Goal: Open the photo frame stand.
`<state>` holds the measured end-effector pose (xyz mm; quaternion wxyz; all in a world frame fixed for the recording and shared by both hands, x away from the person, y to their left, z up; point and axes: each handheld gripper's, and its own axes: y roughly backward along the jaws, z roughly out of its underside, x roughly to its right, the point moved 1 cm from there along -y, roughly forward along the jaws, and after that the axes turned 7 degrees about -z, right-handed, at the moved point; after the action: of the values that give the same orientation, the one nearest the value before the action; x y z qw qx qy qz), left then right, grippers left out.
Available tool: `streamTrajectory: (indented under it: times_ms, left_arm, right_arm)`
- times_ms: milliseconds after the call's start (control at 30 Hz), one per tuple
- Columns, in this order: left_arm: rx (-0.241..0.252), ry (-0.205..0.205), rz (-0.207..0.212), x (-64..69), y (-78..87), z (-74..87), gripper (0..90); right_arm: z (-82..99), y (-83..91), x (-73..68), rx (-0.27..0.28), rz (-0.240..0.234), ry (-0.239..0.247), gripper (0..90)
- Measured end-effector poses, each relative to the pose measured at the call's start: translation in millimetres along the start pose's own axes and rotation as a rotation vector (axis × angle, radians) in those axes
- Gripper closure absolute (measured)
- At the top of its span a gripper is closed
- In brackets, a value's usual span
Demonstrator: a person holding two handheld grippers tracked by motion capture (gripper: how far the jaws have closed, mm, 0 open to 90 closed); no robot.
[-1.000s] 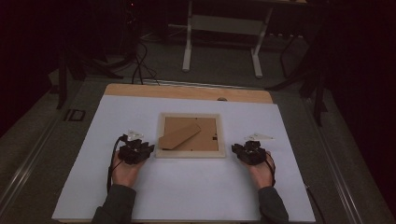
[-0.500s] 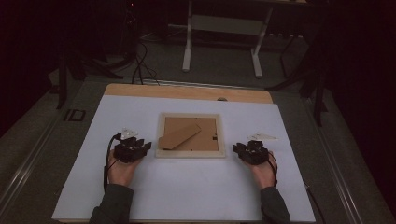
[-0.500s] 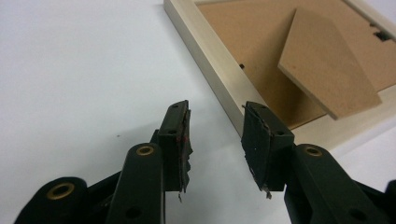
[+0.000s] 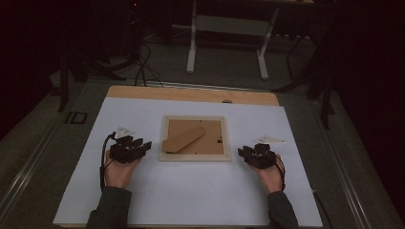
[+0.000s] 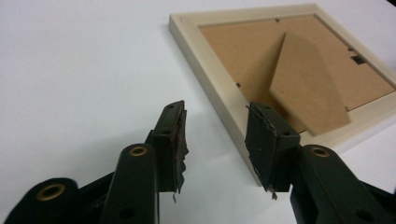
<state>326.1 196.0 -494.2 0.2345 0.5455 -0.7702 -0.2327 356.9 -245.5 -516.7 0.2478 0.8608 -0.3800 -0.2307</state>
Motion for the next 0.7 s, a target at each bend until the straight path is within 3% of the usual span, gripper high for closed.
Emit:
streamTrajectory:
  times_ms: [333,700]
  left_arm:
    - [0.036,-0.046,0.040,9.4,13.9,-21.4,53.5]
    - [0.031,-0.076,0.113,23.3,8.5,-40.2,54.6]
  right_arm:
    - [0.2,2.3,2.0,0.008,-0.004,-0.008,64.6]
    - [-0.6,5.8,2.9,0.023,-0.004,-0.012,61.2]
